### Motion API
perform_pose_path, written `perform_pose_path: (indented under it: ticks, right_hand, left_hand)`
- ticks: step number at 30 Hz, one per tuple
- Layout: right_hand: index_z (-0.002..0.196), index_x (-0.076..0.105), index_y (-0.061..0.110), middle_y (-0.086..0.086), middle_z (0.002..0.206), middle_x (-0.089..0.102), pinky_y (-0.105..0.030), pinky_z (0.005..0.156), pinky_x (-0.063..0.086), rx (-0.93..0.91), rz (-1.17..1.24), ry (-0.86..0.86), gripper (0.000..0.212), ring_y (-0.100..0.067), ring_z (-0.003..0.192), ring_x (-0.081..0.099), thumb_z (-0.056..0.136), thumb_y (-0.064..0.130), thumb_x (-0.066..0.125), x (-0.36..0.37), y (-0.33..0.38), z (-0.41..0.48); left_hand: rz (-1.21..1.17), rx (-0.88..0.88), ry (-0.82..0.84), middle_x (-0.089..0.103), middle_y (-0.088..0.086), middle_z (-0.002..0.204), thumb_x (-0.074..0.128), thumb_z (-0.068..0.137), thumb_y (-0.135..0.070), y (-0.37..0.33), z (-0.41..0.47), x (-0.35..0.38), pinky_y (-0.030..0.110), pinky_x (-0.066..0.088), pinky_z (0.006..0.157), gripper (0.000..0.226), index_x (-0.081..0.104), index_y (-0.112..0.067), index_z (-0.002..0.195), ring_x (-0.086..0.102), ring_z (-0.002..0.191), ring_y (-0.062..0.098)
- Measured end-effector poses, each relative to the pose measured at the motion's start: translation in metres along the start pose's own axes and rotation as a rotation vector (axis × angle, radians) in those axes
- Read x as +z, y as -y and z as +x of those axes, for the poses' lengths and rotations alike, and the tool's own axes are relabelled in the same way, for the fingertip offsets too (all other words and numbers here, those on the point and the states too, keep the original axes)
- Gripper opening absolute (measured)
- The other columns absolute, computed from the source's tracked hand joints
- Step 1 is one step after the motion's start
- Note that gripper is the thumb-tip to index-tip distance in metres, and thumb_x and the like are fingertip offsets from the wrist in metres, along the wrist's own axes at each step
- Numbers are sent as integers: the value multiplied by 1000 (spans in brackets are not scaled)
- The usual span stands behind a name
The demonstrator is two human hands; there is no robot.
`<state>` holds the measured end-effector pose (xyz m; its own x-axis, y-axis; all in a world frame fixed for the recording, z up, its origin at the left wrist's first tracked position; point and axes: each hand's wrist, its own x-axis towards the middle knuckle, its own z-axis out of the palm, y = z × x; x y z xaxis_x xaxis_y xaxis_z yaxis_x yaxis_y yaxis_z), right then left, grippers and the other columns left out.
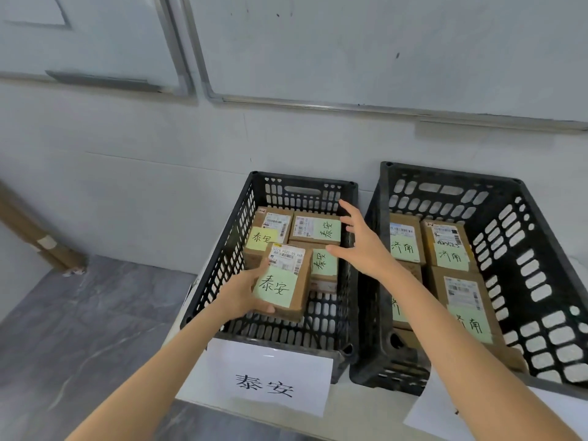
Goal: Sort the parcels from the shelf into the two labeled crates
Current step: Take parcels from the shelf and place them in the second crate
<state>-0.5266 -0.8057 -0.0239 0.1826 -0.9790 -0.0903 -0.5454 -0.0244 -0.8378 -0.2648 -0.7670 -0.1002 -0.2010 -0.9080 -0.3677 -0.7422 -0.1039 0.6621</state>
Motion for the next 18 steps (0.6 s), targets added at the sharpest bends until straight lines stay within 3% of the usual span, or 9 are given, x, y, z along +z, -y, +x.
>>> perform_pose_path:
  ticks: [6, 9, 11, 13, 16, 18]
  right_hand:
    - [153, 13, 39, -5, 154, 35, -29, 106, 24, 2, -1, -3, 90, -20, 143, 30, 88, 18, 72, -1, -8, -1]
    - [153, 14, 39, -5, 155, 34, -32, 109, 26, -1, -7, -5, 89, -20, 144, 30, 88, 19, 72, -2, -9, -4]
    - [153, 15, 38, -5, 155, 34, -32, 108, 27, -1, -7, 1, 88, -19, 144, 30, 89, 18, 72, -2, -10, -7]
    - [153, 15, 38, -3, 155, 34, -27, 103, 27, -10, -14, 6, 88, -15, 143, 29, 89, 18, 71, -1, -11, -9]
    - [153, 16, 37, 0, 154, 35, -26, 103, 26, -26, -28, 14, 86, -9, 141, 28, 90, 17, 70, 0, -11, -12]
    - [153, 16, 37, 2, 155, 35, -27, 104, 25, -34, -33, 21, 85, -5, 139, 27, 90, 18, 70, 1, -12, -13]
  left_hand:
    - [28, -94, 126, 57, -1, 129, 89, 61, -7, 9, 5, 19, 35, 46, 102, 105, 34, -15, 149, 52, 120, 20]
    - [80, -96, 200, 60, -1, 120, 84, 66, 0, 12, 8, 25, 25, 56, 76, 94, 39, -14, 147, 62, 97, 17]
    - [153, -75, 234, 60, 0, 118, 79, 71, 2, 11, 11, 28, 23, 55, 64, 91, 35, -15, 149, 63, 87, 17]
    - [213, -71, 263, 60, 6, 120, 76, 75, 2, 10, 15, 30, 23, 53, 59, 93, 27, -14, 152, 63, 82, 19]
    - [286, -93, 282, 61, 6, 119, 72, 80, 0, 11, 25, 34, 19, 53, 59, 75, 37, -9, 145, 65, 93, 22]
    - [363, -63, 332, 60, 1, 107, 66, 87, -3, 12, 30, 37, 12, 49, 51, 63, 39, -7, 143, 64, 89, 20]
